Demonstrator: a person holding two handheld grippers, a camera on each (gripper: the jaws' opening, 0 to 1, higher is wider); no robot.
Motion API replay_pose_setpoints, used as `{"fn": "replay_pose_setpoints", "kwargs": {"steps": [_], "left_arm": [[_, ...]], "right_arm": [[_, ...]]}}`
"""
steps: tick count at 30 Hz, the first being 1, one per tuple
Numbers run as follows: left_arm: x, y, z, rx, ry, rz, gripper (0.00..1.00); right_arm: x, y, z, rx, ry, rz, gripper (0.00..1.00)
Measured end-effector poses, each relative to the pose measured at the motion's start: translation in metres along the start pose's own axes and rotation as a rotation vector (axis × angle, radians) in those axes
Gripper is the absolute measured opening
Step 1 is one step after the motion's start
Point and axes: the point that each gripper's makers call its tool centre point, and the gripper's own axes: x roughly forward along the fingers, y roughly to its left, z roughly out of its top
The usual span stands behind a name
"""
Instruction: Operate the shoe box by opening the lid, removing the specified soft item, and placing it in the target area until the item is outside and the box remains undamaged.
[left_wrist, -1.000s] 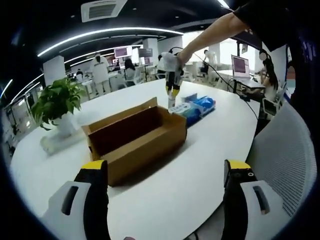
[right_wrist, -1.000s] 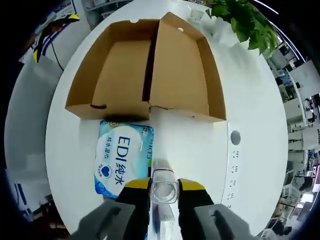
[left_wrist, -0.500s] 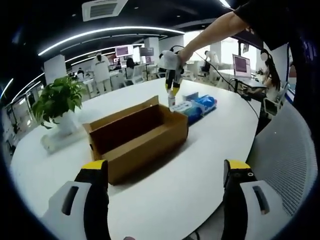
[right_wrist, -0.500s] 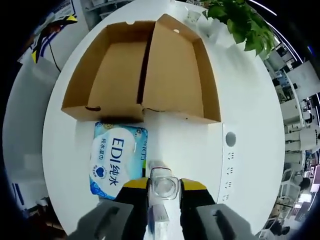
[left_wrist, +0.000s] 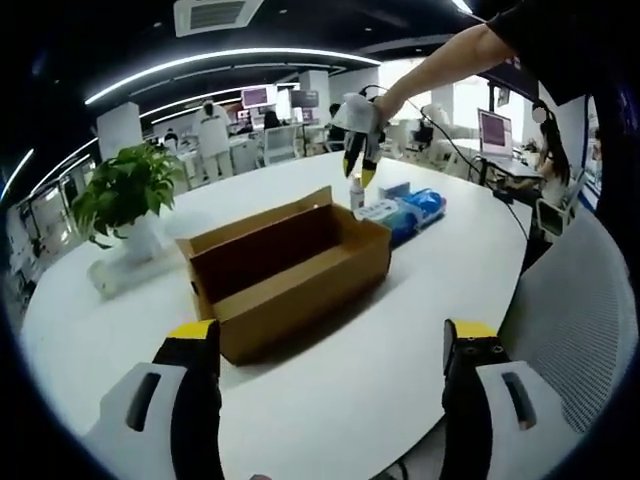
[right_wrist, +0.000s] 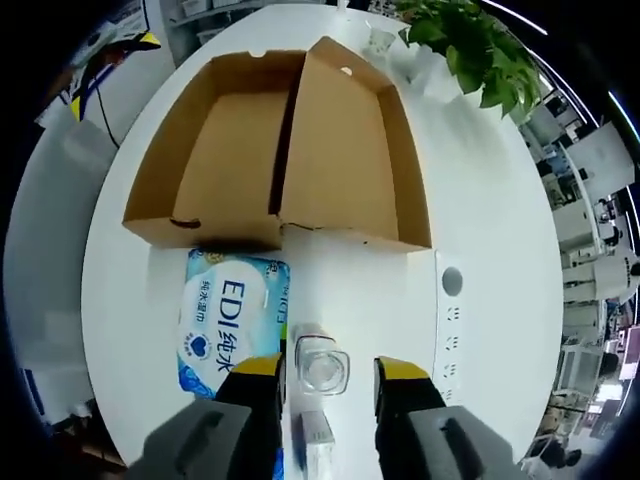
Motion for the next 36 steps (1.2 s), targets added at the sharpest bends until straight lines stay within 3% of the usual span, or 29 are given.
{"fn": "replay_pose_setpoints", "kwargs": {"steps": [12,36], "left_arm": [[0.009,0.024,-0.004,-0.045,0.023,0.047,0.81],[0.034,0.102,-0.019,-0.19,0.072,0.233,0.44]], "right_arm": [[-0.011,-0.005,0.009,0.097,-0.074,-0.021,0.4],[-0.019,-0.017,0.039,0.346,-0.243,-0.031,0.37]]}}
